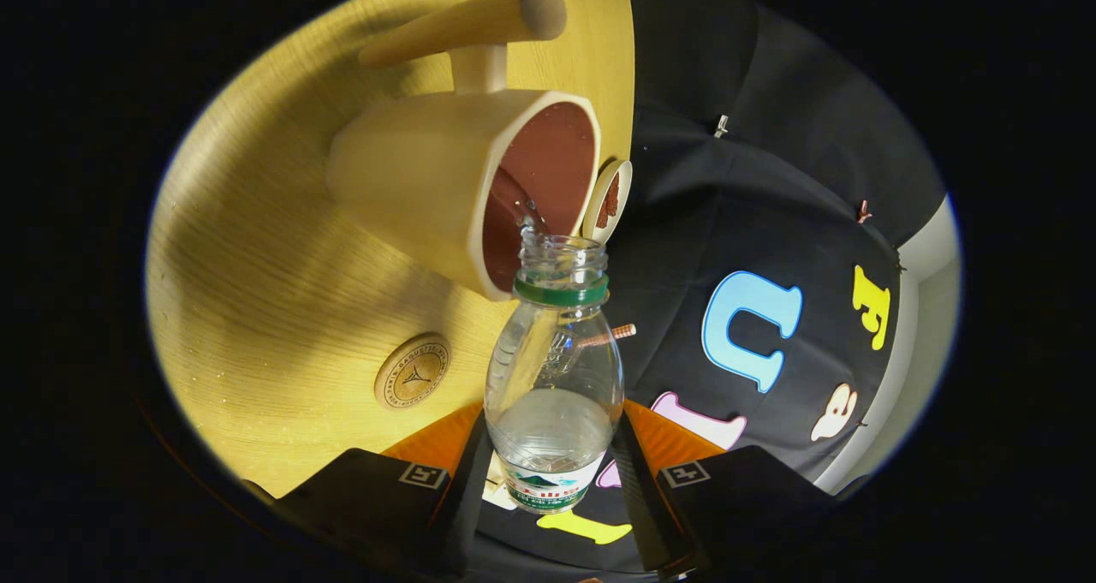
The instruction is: Take the bottle from table, then pour the juice into the cup, finally place the bottle on the coaster
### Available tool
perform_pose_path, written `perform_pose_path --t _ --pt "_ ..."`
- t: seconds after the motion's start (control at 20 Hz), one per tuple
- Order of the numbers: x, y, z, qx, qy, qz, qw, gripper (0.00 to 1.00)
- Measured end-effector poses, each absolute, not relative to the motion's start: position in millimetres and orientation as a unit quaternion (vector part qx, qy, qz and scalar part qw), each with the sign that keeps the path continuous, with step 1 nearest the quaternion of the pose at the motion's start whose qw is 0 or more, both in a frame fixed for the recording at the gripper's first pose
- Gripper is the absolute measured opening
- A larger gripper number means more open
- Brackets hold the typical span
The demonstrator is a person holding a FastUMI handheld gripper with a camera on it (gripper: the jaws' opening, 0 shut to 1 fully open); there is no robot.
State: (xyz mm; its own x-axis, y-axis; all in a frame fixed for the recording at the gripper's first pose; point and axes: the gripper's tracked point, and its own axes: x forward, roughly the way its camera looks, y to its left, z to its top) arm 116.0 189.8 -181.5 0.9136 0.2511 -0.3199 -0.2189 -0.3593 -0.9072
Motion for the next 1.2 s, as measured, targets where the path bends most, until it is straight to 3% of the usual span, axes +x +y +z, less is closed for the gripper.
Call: perform_pose_path --t 1.2 --pt "115 199 -172 -0.846 -0.053 0.211 0.486 0.75"
